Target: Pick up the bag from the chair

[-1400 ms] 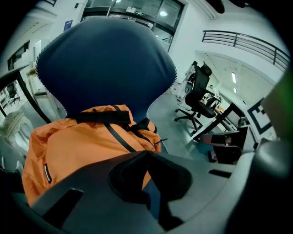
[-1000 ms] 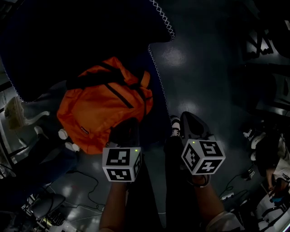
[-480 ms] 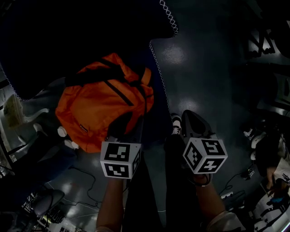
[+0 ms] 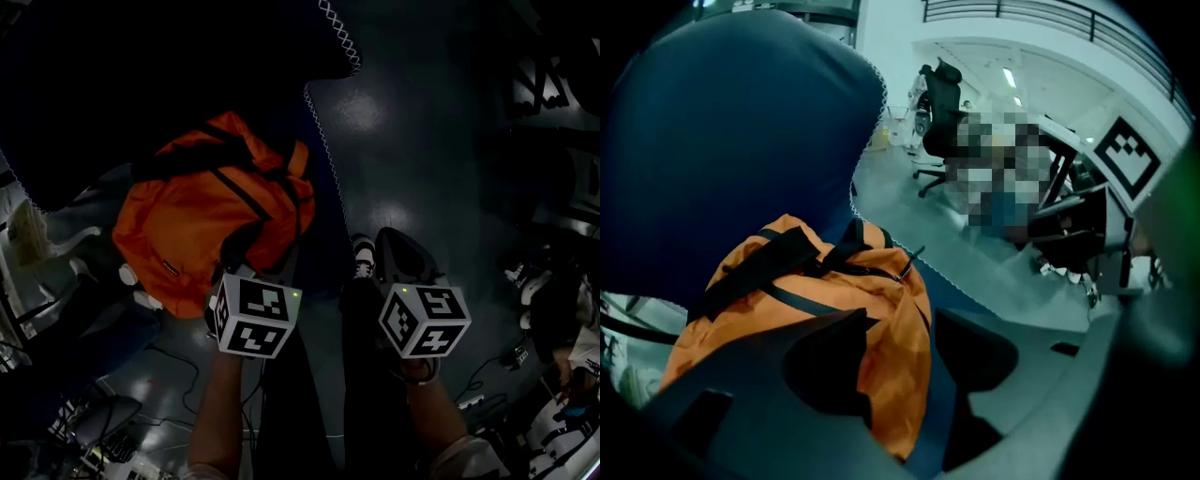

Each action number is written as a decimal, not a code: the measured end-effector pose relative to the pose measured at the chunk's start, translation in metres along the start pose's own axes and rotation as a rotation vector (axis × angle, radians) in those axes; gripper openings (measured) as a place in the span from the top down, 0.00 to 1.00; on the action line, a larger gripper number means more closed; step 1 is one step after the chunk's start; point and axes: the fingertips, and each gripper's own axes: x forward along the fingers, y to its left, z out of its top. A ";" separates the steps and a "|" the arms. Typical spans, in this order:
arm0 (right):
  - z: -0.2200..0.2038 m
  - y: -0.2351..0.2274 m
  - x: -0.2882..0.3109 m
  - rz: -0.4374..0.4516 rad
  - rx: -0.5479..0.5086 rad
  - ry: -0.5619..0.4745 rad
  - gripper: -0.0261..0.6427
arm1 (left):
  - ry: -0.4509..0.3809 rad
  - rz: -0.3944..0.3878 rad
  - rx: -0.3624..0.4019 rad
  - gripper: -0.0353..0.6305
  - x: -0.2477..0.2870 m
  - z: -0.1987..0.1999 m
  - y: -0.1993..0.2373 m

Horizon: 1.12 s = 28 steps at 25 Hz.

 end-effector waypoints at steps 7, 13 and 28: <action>-0.007 -0.006 0.007 -0.002 0.011 0.020 0.91 | 0.067 0.000 0.018 0.56 0.023 -0.005 0.001; -0.009 -0.014 0.011 -0.008 0.034 0.034 0.91 | 0.121 -0.013 -0.019 0.53 0.041 -0.014 0.002; -0.008 -0.027 0.022 -0.022 0.051 0.057 0.91 | 0.137 -0.016 -0.199 0.51 0.063 -0.020 0.010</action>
